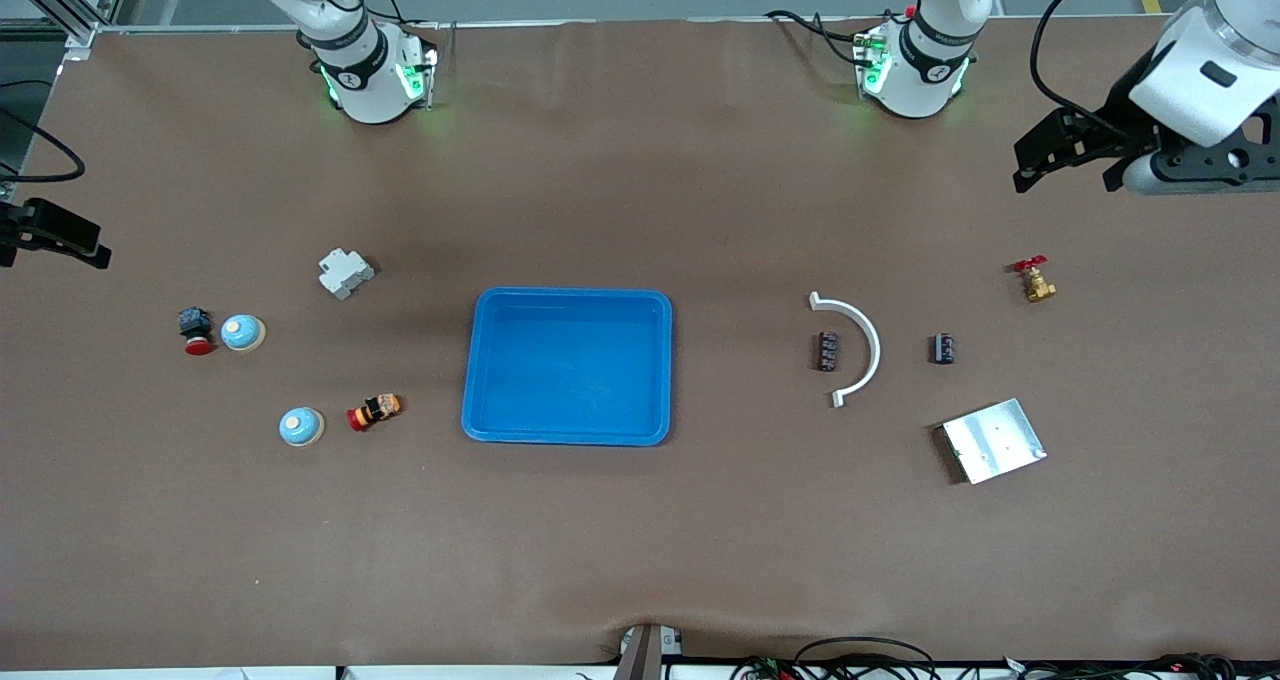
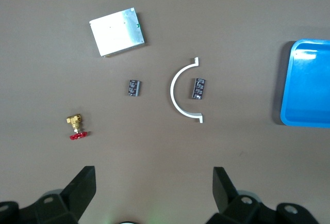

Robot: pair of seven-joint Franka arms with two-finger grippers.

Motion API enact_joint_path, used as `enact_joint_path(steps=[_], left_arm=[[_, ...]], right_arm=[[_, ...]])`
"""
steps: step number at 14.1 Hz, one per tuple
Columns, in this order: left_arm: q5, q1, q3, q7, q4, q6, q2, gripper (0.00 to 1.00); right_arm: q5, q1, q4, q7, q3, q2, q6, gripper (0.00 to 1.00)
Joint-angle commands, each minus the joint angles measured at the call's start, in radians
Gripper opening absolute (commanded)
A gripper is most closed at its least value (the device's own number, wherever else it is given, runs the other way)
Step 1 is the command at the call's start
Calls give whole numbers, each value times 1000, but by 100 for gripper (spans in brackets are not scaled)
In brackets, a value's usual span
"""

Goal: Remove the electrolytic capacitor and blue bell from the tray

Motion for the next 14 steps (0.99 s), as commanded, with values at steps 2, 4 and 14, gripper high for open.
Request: enact_joint_path(steps=[2, 4, 14], left_arm=[[4, -12, 10, 12, 50, -35, 32, 100], [6, -13, 10, 9, 52, -35, 37, 100], [60, -4, 10, 7, 27, 69, 47, 100]], right_arm=[[4, -17, 3, -14, 8, -11, -10, 100], [4, -19, 3, -14, 8, -11, -10, 100], [7, -34, 3, -14, 8, -11, -11, 100]])
